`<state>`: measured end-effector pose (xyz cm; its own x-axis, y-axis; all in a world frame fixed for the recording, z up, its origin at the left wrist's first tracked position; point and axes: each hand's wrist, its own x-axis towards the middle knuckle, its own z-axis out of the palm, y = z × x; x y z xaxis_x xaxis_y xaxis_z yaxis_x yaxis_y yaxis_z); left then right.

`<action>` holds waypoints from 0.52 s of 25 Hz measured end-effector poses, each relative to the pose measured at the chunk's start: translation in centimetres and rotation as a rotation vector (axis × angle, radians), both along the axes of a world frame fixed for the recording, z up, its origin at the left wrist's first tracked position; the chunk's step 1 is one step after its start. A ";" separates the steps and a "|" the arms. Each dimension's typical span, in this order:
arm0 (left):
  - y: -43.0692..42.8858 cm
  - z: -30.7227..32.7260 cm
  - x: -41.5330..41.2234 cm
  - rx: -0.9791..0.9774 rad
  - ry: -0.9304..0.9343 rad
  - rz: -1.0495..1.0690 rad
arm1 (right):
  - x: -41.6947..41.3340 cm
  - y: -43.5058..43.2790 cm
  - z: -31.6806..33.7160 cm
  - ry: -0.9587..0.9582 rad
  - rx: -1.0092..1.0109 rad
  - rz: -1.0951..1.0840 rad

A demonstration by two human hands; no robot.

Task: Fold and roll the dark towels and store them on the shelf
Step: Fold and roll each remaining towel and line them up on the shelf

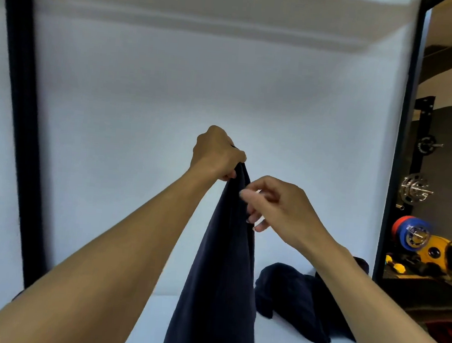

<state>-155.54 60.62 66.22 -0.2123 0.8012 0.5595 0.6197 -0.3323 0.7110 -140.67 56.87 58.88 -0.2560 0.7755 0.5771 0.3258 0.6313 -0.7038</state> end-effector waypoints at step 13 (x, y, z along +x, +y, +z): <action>-4.8 -2.9 -4.0 -0.085 -0.027 0.101 | -6.3 -2.9 -1.8 -0.030 -0.071 -0.049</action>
<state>-159.50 55.80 63.32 -0.3087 0.8194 0.4831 0.6271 -0.2066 0.7511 -147.00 53.97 57.05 -0.2334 0.8259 0.5132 0.3763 0.5633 -0.7356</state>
